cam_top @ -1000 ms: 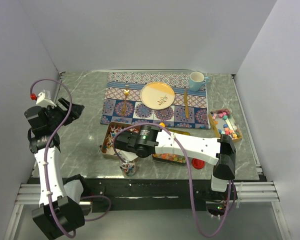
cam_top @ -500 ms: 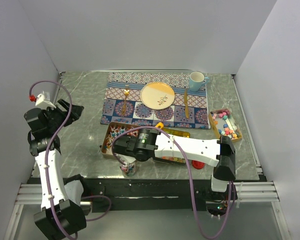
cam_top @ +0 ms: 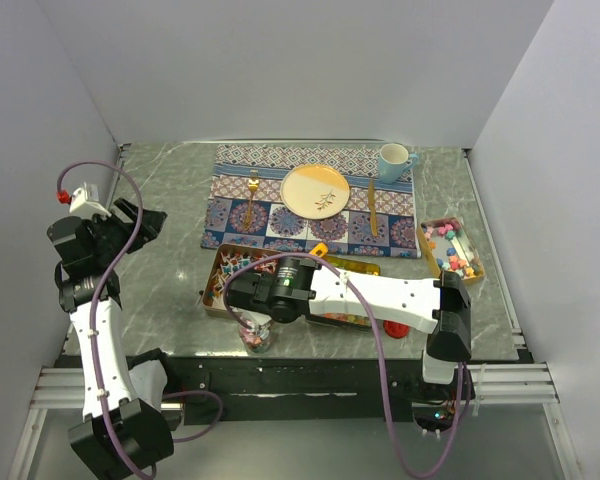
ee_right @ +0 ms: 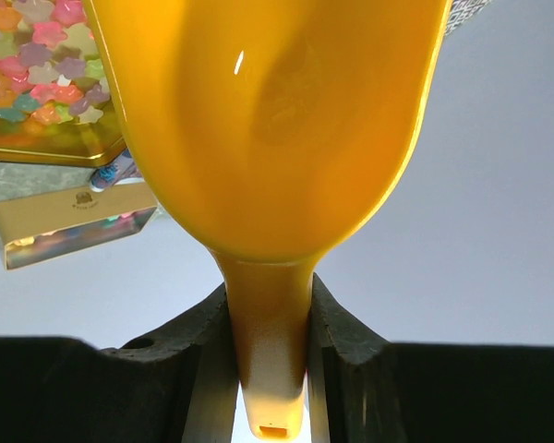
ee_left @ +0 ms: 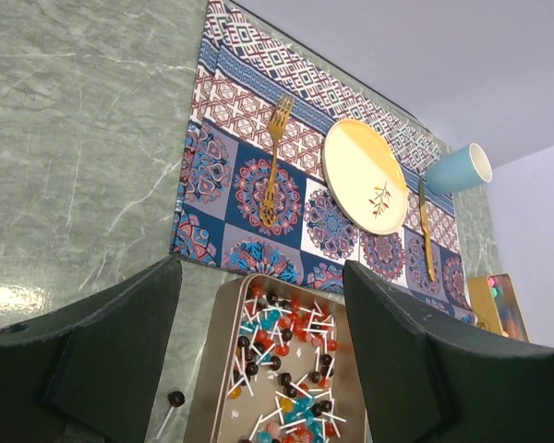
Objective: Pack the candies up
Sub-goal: Place the fake candies in the packing bottle.
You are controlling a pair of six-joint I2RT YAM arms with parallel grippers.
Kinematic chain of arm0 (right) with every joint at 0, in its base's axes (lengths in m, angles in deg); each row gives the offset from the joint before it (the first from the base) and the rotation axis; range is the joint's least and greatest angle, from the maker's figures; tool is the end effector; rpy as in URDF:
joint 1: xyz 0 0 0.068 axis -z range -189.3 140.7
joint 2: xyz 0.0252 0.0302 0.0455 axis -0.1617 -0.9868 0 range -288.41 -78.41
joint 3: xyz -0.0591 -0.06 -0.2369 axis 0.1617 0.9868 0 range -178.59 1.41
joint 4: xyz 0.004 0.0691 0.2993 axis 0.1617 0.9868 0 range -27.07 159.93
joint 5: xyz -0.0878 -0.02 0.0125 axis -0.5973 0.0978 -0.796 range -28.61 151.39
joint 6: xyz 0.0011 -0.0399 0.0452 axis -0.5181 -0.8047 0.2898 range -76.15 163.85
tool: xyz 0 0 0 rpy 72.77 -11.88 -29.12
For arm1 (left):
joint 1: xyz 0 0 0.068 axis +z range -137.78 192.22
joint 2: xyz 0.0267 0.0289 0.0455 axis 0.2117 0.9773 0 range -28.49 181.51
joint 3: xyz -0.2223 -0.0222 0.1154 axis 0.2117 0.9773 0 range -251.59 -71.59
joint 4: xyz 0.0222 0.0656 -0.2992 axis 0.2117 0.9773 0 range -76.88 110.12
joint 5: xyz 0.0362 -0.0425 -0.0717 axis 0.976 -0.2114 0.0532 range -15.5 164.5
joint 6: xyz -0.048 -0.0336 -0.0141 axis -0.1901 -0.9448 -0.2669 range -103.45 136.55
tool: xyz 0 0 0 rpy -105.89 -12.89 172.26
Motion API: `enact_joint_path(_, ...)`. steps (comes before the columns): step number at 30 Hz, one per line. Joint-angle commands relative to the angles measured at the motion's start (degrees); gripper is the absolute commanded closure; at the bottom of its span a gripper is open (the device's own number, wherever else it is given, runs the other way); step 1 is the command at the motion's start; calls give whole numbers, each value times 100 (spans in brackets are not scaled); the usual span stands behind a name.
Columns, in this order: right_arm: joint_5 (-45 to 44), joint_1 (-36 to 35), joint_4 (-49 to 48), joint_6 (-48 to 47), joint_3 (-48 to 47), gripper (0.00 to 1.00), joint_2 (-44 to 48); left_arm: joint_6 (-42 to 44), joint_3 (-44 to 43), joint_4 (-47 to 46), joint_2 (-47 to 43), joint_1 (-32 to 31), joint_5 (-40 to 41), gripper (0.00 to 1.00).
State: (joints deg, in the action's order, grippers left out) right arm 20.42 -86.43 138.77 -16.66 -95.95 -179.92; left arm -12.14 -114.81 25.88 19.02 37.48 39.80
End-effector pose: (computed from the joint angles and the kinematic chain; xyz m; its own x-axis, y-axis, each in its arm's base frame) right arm 0.1141 0.3677 0.2831 0.5106 -0.7157 0.4765 -0.5408 -0.6981 -0.4691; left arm 0.2453 0.0878 0.2974 -0.3003 -0.5781 -0.7586 -0.0032 0.7960 -0.6053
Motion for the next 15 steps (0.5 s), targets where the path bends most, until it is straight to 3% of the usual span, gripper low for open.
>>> enact_joint_path(1, -526, -22, 687, -1270, 15, 100, 88, -84, -151, -133, 22, 41, -143, 23)
enact_joint_path(10, -438, 566, 687, -832, -316, 100, 202, -84, -336, 34, -49, 50, 33, 23)
enact_joint_path(15, 368, 1915, 678, 231, -1266, 100, -96, -14, -652, 210, 285, 50, -11, 23)
